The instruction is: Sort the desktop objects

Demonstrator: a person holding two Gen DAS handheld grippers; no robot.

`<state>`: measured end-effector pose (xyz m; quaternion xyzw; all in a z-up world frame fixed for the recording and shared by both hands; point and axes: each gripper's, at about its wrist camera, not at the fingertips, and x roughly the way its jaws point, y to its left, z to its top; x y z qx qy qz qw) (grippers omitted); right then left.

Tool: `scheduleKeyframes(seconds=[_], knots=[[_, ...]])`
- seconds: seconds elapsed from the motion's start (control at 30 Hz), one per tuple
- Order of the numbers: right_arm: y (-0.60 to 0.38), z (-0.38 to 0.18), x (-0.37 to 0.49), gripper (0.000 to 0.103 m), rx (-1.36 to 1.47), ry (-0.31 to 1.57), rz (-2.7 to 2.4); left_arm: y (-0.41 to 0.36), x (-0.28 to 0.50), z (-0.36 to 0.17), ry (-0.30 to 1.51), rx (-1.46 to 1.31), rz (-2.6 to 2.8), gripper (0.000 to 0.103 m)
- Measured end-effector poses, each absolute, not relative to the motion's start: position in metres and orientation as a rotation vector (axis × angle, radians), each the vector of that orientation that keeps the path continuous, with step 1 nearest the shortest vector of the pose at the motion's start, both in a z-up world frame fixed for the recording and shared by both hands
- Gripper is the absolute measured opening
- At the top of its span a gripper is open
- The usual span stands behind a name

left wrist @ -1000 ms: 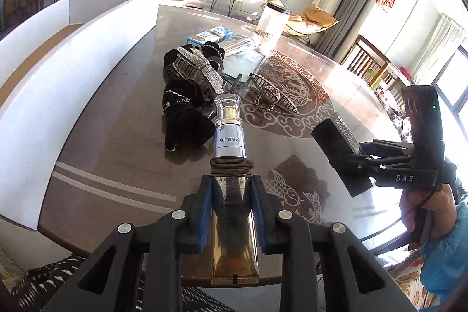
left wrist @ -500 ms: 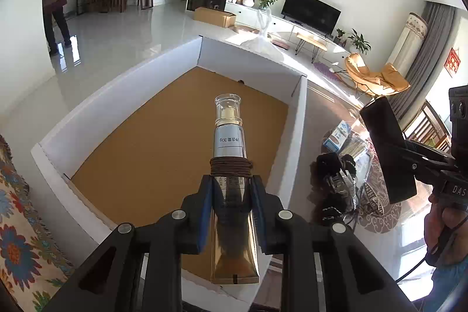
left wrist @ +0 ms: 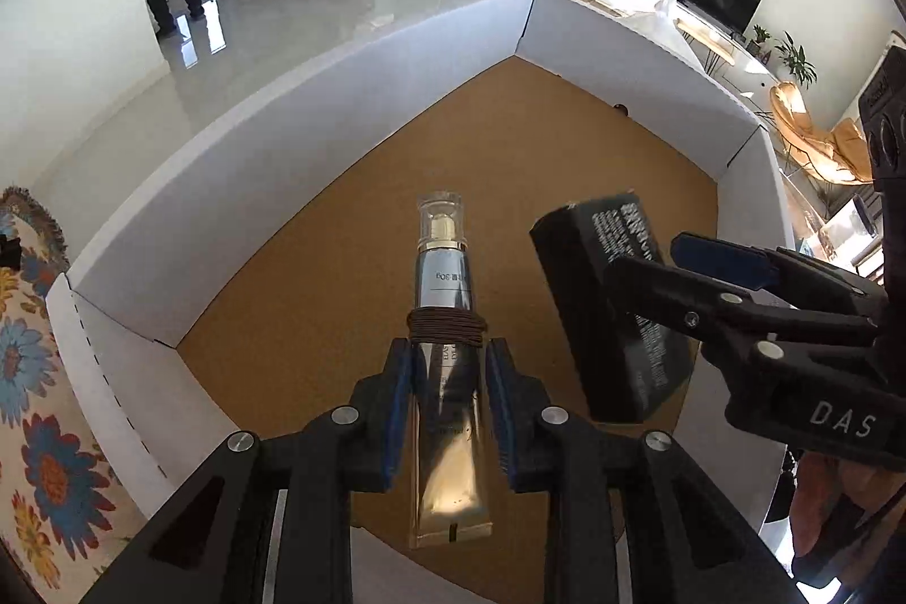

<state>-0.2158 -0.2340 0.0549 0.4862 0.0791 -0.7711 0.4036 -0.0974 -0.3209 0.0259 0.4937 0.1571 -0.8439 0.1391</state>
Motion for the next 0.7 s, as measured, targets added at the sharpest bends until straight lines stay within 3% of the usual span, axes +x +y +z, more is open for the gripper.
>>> scheduleKeyframes(seconds=[0.07,0.1,0.3,0.4,0.47,0.53,0.63,0.7], knots=[[-0.231,0.057,-0.216,0.083,1.205,0.189,-1.953,-0.324,-0.096,0.024,0.479,1.428,-2.422,0.027],[-0.228,0.060,-0.214,0.086,1.183,0.177,-1.961,-0.322,-0.092,0.026,0.484,1.413,-2.425,0.027],[-0.164,0.102,-0.189,0.087,1.020,0.061,-1.991,-0.286,-0.064,0.067,0.456,1.292,-2.585,0.029],[-0.112,0.133,-0.173,0.092,0.931,-0.015,-2.019,-0.252,-0.051,0.096,0.438,1.266,-2.687,0.049],[-0.073,0.156,-0.165,0.096,0.890,-0.049,-2.041,-0.223,-0.044,0.115,0.432,1.265,-2.763,0.073],[-0.032,0.176,-0.156,0.100,0.861,-0.056,-2.072,-0.194,-0.034,0.128,0.442,1.259,-2.850,0.086],[0.033,0.190,-0.142,0.103,0.868,-0.020,-2.151,-0.146,-0.024,0.127,0.453,1.324,-2.935,0.097],[0.074,0.179,-0.135,0.103,0.945,0.037,-2.224,-0.115,-0.023,0.107,0.431,1.419,-2.933,0.098]])
